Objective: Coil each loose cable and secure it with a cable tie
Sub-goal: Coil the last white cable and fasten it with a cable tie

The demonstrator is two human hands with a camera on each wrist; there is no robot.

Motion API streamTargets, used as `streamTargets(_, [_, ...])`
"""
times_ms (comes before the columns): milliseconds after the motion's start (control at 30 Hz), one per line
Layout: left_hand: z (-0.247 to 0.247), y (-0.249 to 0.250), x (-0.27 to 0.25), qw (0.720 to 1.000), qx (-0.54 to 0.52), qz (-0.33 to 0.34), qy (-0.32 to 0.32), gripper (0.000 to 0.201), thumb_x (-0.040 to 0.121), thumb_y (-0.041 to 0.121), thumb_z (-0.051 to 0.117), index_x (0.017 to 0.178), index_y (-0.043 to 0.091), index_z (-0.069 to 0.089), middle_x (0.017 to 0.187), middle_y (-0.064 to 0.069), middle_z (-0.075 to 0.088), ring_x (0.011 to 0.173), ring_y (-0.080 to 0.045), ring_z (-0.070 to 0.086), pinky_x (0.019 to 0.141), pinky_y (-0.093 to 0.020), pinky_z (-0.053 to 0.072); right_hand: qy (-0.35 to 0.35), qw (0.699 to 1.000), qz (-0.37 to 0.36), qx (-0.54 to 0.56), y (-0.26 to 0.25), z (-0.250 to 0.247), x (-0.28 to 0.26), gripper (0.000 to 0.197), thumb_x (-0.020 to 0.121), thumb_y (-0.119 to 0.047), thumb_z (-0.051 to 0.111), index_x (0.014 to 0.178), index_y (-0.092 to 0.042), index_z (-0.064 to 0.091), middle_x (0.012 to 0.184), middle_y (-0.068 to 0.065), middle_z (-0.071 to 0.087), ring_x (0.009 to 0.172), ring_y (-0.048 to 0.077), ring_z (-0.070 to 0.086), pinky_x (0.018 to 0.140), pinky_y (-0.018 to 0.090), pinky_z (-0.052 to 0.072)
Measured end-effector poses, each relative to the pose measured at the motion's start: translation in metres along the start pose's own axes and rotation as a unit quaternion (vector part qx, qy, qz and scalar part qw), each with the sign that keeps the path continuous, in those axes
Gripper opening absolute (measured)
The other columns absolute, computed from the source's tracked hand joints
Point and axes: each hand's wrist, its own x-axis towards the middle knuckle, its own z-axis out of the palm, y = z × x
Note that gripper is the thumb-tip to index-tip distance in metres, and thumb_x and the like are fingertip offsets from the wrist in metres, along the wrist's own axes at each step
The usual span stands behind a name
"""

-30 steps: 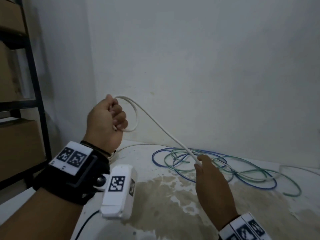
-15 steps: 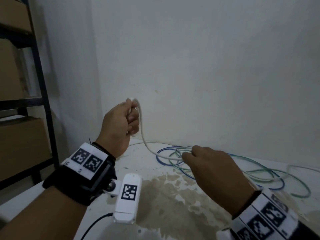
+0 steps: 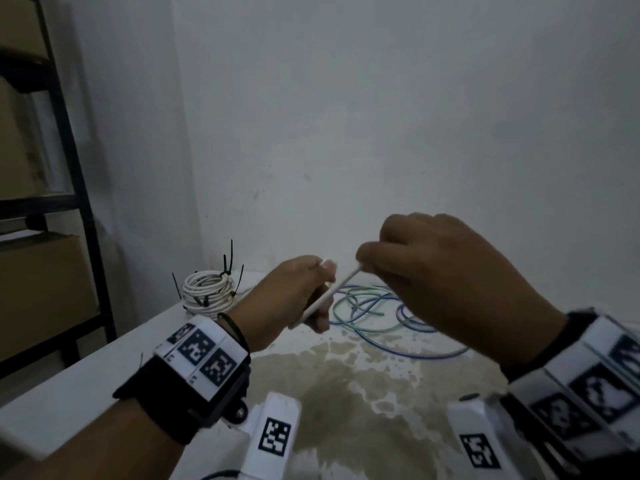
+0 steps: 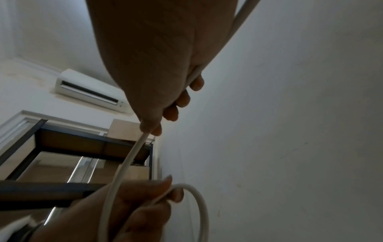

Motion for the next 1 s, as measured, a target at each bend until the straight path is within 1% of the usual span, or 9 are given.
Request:
streamTargets(167, [0.013,-0.007,-0.010,0.986,-0.121,-0.063,-0.095,0.029,0.099,0.017,0.035,0.084,0.004,0.056,0.042,-0.002,0.033,0.030,-0.012,0.023,0.038,-0.017,0.022,0.012,0.988,0.064,0.138,0.023,0.016,-0.004,0.033,0.090,-0.036,0.045,0.091,-0.017,0.072,0.070,0.002,0.056,0.059,0.024,0.055,0.054,0.035,0.045])
streamTargets(233, [0.017,-0.005,-0.013,0.974,-0.170,-0.084,-0.125,0.032,0.098,0.020,0.034,0.082,0.006,0.057,0.041,-0.001,0.032,0.028,-0.009,0.020,0.036,-0.015,0.021,0.009,0.979,0.106,0.173,0.031,0.029,-0.011,0.030,0.089,-0.037,0.048,0.092,-0.019,0.072,0.072,-0.002,0.056,0.063,0.018,0.054,0.060,0.031,0.044])
streamTargets(333, [0.020,-0.002,-0.015,0.950,-0.245,-0.107,-0.159,0.036,0.096,0.032,0.036,0.079,0.008,0.057,0.039,0.003,0.030,0.027,-0.006,0.020,0.033,-0.018,0.022,0.001,0.960,0.169,0.223,0.041,0.040,-0.021,0.029,0.087,-0.037,0.048,0.091,-0.022,0.072,0.067,-0.011,0.048,0.065,0.003,0.048,0.064,0.011,0.033])
streamTargets(467, [0.021,0.001,-0.017,0.944,-0.260,-0.114,-0.168,0.034,0.089,0.039,0.043,0.080,0.010,0.057,0.041,0.006,0.025,0.028,-0.005,0.020,0.033,-0.018,0.023,-0.056,0.948,0.211,0.229,0.041,0.045,-0.027,0.023,0.095,-0.034,0.050,0.090,-0.023,0.070,0.067,-0.006,0.052,0.071,0.004,0.050,0.065,0.014,0.033])
streamTargets(567, [0.023,0.002,-0.017,0.956,-0.219,-0.122,-0.155,0.031,0.085,0.040,0.046,0.079,0.010,0.055,0.043,0.007,0.022,0.030,-0.004,0.016,0.033,-0.016,0.017,-0.075,0.949,0.216,0.217,0.030,0.042,-0.026,0.018,0.094,-0.024,0.054,0.100,-0.020,0.071,0.088,-0.003,0.063,0.084,0.012,0.057,0.078,0.027,0.043])
streamTargets(667, [0.021,0.007,-0.015,0.954,-0.205,-0.144,-0.165,0.029,0.085,0.039,0.046,0.072,0.013,0.052,0.041,0.008,0.022,0.029,-0.003,0.016,0.034,-0.017,0.012,-0.068,0.934,0.181,0.302,0.002,0.029,-0.021,0.032,0.094,-0.025,0.054,0.126,-0.024,0.060,0.111,-0.014,0.058,0.105,0.003,0.054,0.093,0.015,0.037])
streamTargets(733, [0.016,0.014,-0.014,0.944,-0.228,-0.157,-0.181,0.028,0.085,0.035,0.045,0.065,0.015,0.051,0.038,0.009,0.023,0.027,-0.002,0.017,0.033,-0.016,0.010,-0.098,0.920,0.172,0.337,-0.013,0.023,-0.017,0.034,0.096,-0.031,0.050,0.130,-0.027,0.056,0.114,-0.014,0.060,0.105,0.003,0.054,0.093,0.017,0.039])
streamTargets(867, [0.004,0.025,-0.013,0.937,-0.273,-0.129,-0.177,0.035,0.087,0.026,0.036,0.063,0.011,0.058,0.041,0.006,0.029,0.028,-0.003,0.021,0.036,-0.016,0.009,-0.054,0.923,0.146,0.352,-0.016,0.020,-0.009,0.025,0.098,-0.026,0.047,0.102,-0.013,0.067,0.083,0.003,0.065,0.078,0.013,0.055,0.076,0.033,0.041])
streamTargets(1000, [0.013,0.030,-0.019,0.973,-0.222,0.006,-0.059,0.024,0.094,0.016,0.036,0.078,0.006,0.051,0.054,-0.003,0.039,0.038,-0.010,0.028,0.040,-0.021,0.028,0.008,0.916,0.205,0.344,-0.011,0.020,-0.004,0.023,0.098,-0.026,0.047,0.096,-0.017,0.068,0.083,0.001,0.067,0.078,0.012,0.056,0.074,0.026,0.042])
